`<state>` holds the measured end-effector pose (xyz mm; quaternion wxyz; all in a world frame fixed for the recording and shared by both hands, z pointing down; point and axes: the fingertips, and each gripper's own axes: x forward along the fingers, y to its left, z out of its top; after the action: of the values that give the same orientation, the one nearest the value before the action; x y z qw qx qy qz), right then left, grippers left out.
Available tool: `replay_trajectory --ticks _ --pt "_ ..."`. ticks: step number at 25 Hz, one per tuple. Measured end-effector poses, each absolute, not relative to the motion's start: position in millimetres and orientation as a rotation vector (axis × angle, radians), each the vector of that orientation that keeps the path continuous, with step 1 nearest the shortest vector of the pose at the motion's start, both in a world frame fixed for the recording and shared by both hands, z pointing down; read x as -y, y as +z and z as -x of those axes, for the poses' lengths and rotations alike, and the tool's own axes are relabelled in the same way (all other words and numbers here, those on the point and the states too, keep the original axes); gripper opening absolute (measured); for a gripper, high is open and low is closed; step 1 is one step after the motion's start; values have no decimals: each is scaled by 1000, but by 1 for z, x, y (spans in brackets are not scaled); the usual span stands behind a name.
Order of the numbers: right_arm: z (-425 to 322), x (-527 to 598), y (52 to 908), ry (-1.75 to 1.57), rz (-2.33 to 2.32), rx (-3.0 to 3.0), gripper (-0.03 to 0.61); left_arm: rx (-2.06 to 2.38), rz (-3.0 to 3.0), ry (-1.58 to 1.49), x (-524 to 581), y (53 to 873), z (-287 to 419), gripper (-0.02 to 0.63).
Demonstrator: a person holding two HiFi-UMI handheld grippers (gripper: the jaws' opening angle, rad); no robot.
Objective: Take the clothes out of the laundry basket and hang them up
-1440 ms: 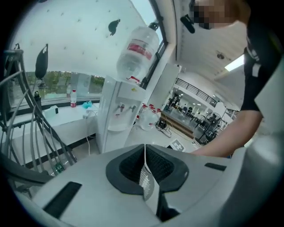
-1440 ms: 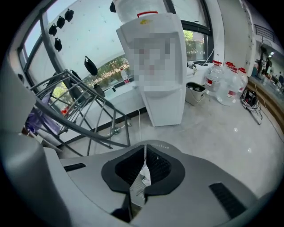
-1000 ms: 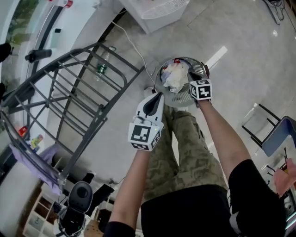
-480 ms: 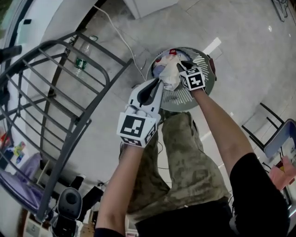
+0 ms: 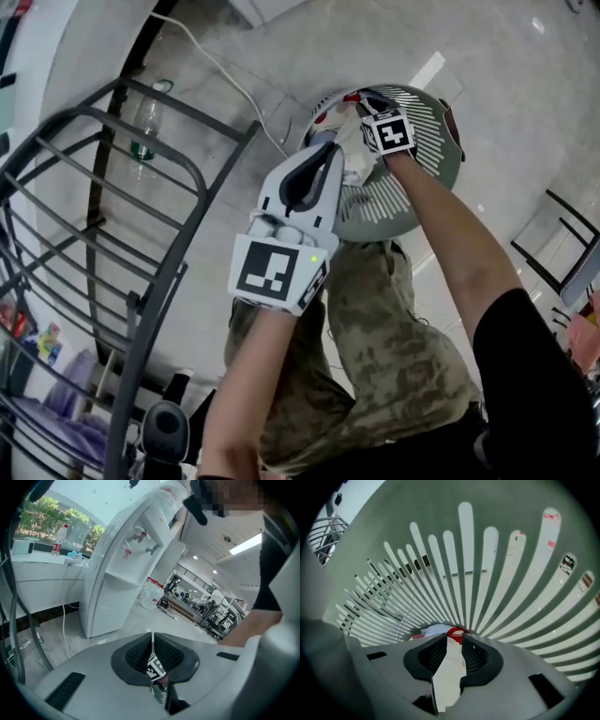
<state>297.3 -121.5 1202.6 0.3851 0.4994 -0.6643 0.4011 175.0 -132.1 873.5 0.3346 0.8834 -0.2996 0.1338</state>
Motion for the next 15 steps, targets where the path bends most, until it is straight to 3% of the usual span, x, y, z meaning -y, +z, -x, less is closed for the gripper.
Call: replay_trajectory --ticks 15 --pt "-299 127 1273 1009 -1215 1581 82 839 -2313 291 157 883 -142 12"
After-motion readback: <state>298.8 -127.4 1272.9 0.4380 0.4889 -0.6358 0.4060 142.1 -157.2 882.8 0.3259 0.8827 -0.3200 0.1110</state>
